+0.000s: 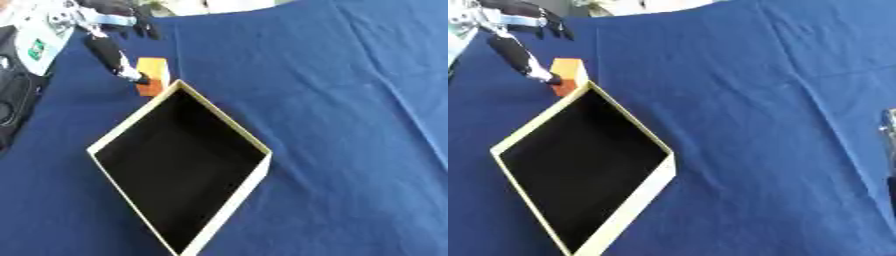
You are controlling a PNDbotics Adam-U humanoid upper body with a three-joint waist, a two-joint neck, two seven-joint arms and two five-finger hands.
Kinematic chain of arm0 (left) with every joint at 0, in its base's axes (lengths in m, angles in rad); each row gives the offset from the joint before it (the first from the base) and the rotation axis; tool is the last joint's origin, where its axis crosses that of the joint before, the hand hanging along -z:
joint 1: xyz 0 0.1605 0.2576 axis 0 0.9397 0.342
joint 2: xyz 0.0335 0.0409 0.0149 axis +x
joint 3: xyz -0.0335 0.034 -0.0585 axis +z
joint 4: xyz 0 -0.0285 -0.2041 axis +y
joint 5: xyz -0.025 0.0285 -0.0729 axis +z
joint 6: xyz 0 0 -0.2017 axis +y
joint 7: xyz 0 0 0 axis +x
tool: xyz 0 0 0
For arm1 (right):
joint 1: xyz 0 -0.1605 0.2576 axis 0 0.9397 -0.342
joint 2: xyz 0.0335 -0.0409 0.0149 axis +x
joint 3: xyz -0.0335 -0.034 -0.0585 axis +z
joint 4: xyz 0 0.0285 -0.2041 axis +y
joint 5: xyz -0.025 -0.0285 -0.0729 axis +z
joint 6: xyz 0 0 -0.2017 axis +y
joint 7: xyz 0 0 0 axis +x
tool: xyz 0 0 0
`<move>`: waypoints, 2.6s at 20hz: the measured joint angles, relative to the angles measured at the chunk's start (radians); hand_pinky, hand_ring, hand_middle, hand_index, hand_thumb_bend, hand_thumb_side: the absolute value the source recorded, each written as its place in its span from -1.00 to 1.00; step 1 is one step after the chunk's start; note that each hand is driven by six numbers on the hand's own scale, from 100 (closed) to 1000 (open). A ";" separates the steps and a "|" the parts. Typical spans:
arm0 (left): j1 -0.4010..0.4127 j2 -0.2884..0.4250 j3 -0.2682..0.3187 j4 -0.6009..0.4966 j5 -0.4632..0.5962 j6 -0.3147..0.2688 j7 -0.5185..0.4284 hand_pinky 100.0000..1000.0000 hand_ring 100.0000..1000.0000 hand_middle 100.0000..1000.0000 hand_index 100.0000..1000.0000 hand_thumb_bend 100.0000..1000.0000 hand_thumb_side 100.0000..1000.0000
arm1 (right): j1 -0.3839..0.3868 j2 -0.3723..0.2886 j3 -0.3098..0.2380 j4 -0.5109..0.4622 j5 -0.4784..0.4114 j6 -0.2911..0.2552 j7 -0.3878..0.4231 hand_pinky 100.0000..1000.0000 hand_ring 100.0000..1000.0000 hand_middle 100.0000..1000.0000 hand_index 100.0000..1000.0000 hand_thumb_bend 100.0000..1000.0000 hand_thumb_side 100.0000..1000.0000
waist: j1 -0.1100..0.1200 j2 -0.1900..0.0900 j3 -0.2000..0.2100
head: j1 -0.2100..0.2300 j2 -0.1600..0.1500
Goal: Pick up objects on the table and place them in the box.
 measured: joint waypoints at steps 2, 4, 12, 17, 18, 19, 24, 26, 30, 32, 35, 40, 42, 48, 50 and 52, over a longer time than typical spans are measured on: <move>0.000 -0.005 0.003 0.004 -0.008 0.001 -0.002 0.54 0.78 0.70 0.84 -0.01 -0.24 | 0.000 0.000 0.000 0.000 0.000 0.000 -0.001 0.48 0.50 0.22 0.47 -1.00 0.64 | 0.000 0.000 -0.001 | 0.002 -0.003; 0.000 -0.006 0.006 0.008 -0.017 0.003 -0.004 0.56 0.81 0.72 0.85 0.00 -0.22 | 0.000 0.000 0.000 0.000 0.000 0.001 -0.002 0.48 0.49 0.22 0.47 -1.00 0.64 | 0.002 0.005 -0.003 | 0.004 -0.004; 0.007 -0.014 0.034 0.046 -0.083 0.021 0.017 0.50 0.76 0.58 0.78 -0.16 -0.18 | -0.008 0.001 0.000 0.000 -0.008 -0.001 -0.008 0.48 0.49 0.21 0.47 -1.00 0.65 | 0.009 0.021 -0.020 | 0.020 -0.021; 0.009 -0.024 0.035 0.059 -0.092 0.015 0.030 0.06 0.33 0.05 0.36 -0.62 -0.24 | -0.007 0.001 -0.004 0.000 -0.008 0.002 -0.011 0.48 0.50 0.21 0.47 -1.00 0.66 | 0.009 0.025 -0.022 | 0.021 -0.022; 0.009 -0.024 0.035 0.058 -0.092 0.014 0.036 0.03 0.30 0.03 0.34 -0.65 -0.25 | -0.007 0.001 -0.006 0.000 -0.008 0.002 -0.011 0.48 0.50 0.21 0.47 -1.00 0.66 | 0.009 0.025 -0.022 | 0.021 -0.022; 0.009 -0.024 0.035 0.058 -0.091 0.014 0.045 -0.17 0.08 -0.16 0.15 -0.93 -0.34 | -0.006 0.001 -0.006 0.000 -0.008 0.003 -0.012 0.48 0.50 0.21 0.47 -1.00 0.66 | 0.009 0.025 -0.022 | 0.021 -0.022; 0.009 -0.024 0.034 0.026 -0.049 0.021 0.106 -0.43 -0.19 -0.40 -0.12 -1.00 -0.56 | 0.001 0.009 -0.006 0.000 -0.009 0.009 -0.013 0.48 0.50 0.21 0.47 -1.00 0.66 | 0.009 0.024 -0.020 | 0.021 -0.020; 0.008 -0.023 0.034 0.012 -0.031 0.033 0.133 -0.50 -0.24 -0.43 -0.15 -1.00 -0.55 | 0.001 0.010 -0.006 0.000 -0.009 0.013 -0.012 0.48 0.50 0.21 0.47 -1.00 0.66 | 0.007 0.021 -0.019 | 0.021 -0.019; 0.006 -0.017 0.033 -0.021 0.001 0.070 0.178 -0.55 -0.28 -0.43 -0.14 -1.00 -0.42 | 0.002 0.010 -0.007 0.000 -0.008 0.018 -0.012 0.48 0.50 0.21 0.47 -1.00 0.65 | 0.006 0.010 -0.014 | 0.020 -0.010; 0.006 -0.012 0.033 -0.037 0.022 0.082 0.184 -0.55 -0.28 -0.43 -0.14 -1.00 -0.38 | 0.002 0.012 -0.007 0.000 -0.008 0.019 -0.012 0.48 0.50 0.22 0.47 -1.00 0.65 | 0.005 0.004 -0.010 | 0.019 -0.003; 0.004 -0.002 0.033 -0.074 0.059 0.102 0.186 -0.60 -0.34 -0.47 -0.17 -1.00 -0.31 | 0.007 0.018 -0.009 0.000 -0.008 0.020 -0.012 0.48 0.50 0.22 0.47 -1.00 0.64 | 0.003 -0.005 -0.004 | 0.012 0.004; 0.024 0.029 0.008 -0.176 0.131 0.127 0.211 -0.67 -0.39 -0.51 -0.20 -1.00 -0.26 | 0.010 0.018 -0.012 0.000 -0.005 0.022 -0.013 0.48 0.50 0.22 0.47 -1.00 0.64 | 0.000 -0.020 0.012 | -0.002 0.025; 0.052 0.049 -0.020 -0.222 0.159 0.122 0.231 -0.67 -0.39 -0.52 -0.20 -1.00 -0.26 | 0.010 0.017 -0.012 0.000 -0.003 0.023 -0.014 0.49 0.50 0.22 0.47 -1.00 0.64 | -0.002 -0.024 0.019 | -0.010 0.033; 0.141 0.112 -0.129 -0.370 0.251 0.117 0.286 -0.68 -0.41 -0.53 -0.20 -1.00 -0.25 | 0.011 0.018 -0.012 0.000 0.001 0.024 -0.015 0.49 0.50 0.22 0.47 -1.00 0.63 | -0.007 -0.029 0.029 | -0.026 0.046; 0.173 0.130 -0.165 -0.421 0.281 0.113 0.303 -0.68 -0.40 -0.53 -0.20 -1.00 -0.27 | 0.011 0.018 -0.012 0.000 0.001 0.023 -0.015 0.49 0.50 0.22 0.47 -1.00 0.63 | -0.009 -0.030 0.029 | -0.028 0.049; 0.207 0.147 -0.200 -0.471 0.312 0.110 0.312 -0.68 -0.39 -0.52 -0.19 -1.00 -0.27 | 0.011 0.018 -0.012 0.000 0.001 0.023 -0.015 0.49 0.50 0.22 0.47 -1.00 0.63 | -0.009 -0.030 0.029 | -0.028 0.050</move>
